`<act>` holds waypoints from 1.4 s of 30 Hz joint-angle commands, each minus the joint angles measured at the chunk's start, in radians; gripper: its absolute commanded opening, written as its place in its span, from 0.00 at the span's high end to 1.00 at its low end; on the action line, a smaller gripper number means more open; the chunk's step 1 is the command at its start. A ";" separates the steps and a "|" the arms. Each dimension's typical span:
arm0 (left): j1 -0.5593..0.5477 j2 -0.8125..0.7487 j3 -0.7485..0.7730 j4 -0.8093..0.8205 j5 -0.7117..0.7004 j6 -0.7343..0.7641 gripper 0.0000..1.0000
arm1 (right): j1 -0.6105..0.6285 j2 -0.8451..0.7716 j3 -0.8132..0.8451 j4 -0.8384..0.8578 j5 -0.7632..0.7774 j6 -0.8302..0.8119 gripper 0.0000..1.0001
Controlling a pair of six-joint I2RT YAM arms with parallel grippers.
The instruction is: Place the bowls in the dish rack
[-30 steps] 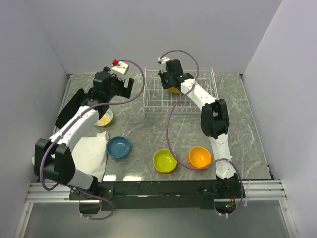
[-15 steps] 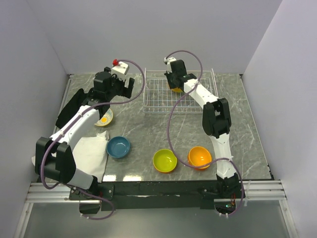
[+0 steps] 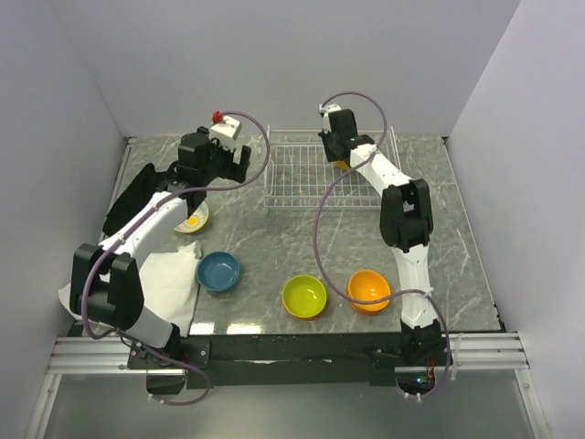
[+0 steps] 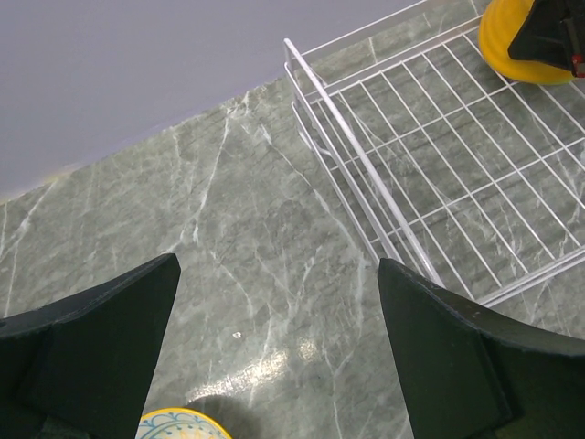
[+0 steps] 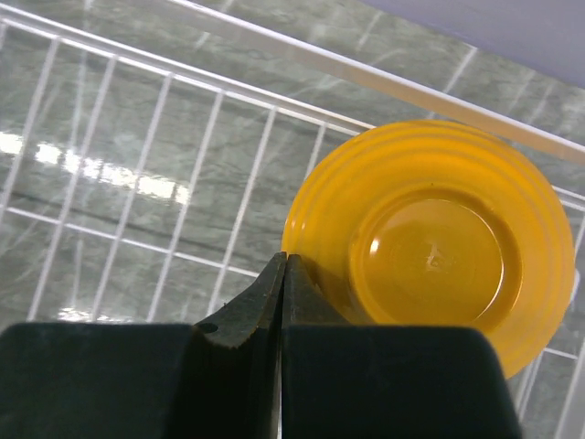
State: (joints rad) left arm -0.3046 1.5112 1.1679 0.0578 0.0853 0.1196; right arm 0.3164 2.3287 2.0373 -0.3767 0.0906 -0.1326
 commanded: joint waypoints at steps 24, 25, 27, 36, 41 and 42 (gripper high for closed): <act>-0.005 0.084 0.107 0.068 -0.002 -0.025 0.03 | -0.073 -0.232 -0.020 0.021 -0.248 -0.025 1.00; -0.004 0.080 0.105 0.074 -0.036 -0.020 0.03 | -0.069 -0.244 -0.026 0.012 -0.321 -0.038 1.00; 0.002 0.064 0.104 0.073 -0.059 -0.005 0.03 | -0.059 -0.282 -0.040 -0.016 -0.370 -0.044 0.69; 0.250 -0.081 0.043 -0.052 -0.113 -0.046 0.03 | 0.018 -0.501 -0.302 0.014 -0.577 -0.082 0.00; 0.390 -0.146 0.012 -0.108 -0.127 -0.057 0.03 | 0.061 -0.676 -0.561 0.243 -0.518 0.107 0.00; 0.425 -0.160 0.010 -0.128 -0.128 -0.055 0.03 | 0.053 -0.681 -0.589 0.249 -0.598 0.222 0.00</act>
State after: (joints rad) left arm 0.0483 1.4204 1.1912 -0.0158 -0.0216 0.0837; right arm 0.3672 1.7416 1.5585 -0.2916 -0.4133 -0.1532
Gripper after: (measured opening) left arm 0.969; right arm 0.995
